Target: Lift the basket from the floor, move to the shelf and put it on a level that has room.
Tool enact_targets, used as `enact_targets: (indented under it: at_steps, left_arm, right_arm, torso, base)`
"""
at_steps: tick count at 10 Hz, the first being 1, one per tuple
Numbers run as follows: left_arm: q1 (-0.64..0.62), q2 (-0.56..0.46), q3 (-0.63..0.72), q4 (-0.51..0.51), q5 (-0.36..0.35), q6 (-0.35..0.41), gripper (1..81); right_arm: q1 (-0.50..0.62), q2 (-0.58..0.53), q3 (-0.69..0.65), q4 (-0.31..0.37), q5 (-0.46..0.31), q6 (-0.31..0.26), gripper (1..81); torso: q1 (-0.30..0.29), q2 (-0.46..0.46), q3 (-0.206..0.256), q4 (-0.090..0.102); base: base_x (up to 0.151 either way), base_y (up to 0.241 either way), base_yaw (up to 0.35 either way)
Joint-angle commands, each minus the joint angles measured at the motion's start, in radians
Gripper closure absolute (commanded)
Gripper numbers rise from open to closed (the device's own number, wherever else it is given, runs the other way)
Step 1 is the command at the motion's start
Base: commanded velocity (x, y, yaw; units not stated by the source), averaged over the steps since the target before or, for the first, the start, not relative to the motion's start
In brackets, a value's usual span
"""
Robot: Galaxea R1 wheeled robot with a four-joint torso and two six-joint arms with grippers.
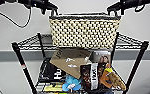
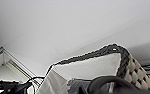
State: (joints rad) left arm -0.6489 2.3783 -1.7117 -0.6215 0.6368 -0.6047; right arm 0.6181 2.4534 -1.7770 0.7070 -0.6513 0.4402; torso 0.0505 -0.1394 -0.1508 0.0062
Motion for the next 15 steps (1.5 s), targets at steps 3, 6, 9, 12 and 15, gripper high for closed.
enact_targets:
  at_steps: [3, 6, 9, 12, 15]
  left_arm:
    - [-0.071, 0.139, -0.131, 0.074, -0.052, 0.014, 81.1]
    - [-0.035, 0.181, -0.198, 0.095, -0.054, 0.014, 81.1]
    - [0.006, 0.19, -0.261, 0.115, -0.051, 0.014, 81.1]
    - [0.006, 0.178, -0.246, 0.114, -0.052, 0.014, 81.1]
    - [-0.002, 0.181, -0.226, 0.109, -0.057, 0.014, 1.0]
  right_arm:
    - [0.09, 0.09, -0.159, 0.0, 0.056, -0.106, 81.1]
    - [0.038, 0.106, -0.208, 0.002, 0.067, -0.133, 81.1]
    - [-0.044, 0.178, -0.292, 0.003, 0.068, -0.175, 81.1]
    - [-0.042, 0.172, -0.288, 0.012, 0.068, -0.178, 81.1]
    - [-0.033, 0.127, -0.237, 0.029, 0.07, -0.176, 81.1]
  torso:
    - [0.0, 0.0, 0.0, 0.0]
    - [0.0, 0.0, 0.0, 0.0]
    - [0.0, 0.0, 0.0, 0.0]
    - [-0.002, 0.0, 0.001, 0.0]
    - [-0.003, -0.001, 0.002, 0.0]
  base:
    - [0.0, 0.0, 0.0]
    - [0.0, 0.0, 0.0]
    - [0.0, 0.0, 0.0]
    - [0.0, 0.0, 0.0]
    - [0.0, 0.0, 0.0]
